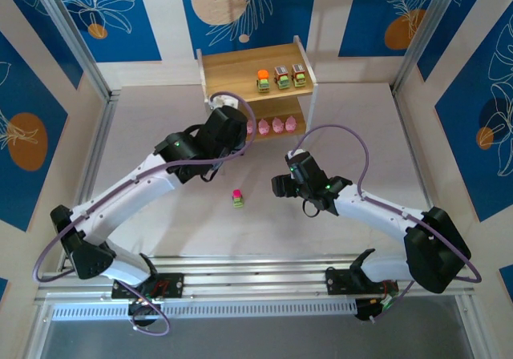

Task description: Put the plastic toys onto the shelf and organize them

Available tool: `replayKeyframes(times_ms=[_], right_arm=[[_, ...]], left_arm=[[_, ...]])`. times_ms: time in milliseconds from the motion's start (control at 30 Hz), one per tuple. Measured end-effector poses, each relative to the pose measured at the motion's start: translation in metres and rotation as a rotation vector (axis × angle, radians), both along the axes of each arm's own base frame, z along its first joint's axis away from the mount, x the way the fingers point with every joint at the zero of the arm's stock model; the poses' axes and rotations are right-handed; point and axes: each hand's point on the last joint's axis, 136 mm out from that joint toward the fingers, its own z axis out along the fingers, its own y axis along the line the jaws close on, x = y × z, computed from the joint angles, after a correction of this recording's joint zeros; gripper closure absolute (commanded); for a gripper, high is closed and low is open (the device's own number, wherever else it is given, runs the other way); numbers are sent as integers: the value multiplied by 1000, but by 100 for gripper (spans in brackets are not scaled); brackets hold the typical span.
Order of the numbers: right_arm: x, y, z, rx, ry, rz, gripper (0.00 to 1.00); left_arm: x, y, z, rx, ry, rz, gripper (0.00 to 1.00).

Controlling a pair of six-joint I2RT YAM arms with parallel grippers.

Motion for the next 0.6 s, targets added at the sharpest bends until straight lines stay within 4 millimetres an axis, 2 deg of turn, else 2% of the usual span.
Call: replayKeyframes(times_ms=[267, 400, 600], right_arm=[[0, 0, 0, 5, 3, 2, 25], [0, 0, 0, 7, 5, 0, 25], [2, -2, -4, 4, 18, -4, 25]], left_arm=[[24, -10, 45, -21, -65, -5, 73], [40, -9, 54, -28, -73, 4, 73], [61, -11, 55, -26, -62, 10, 72]])
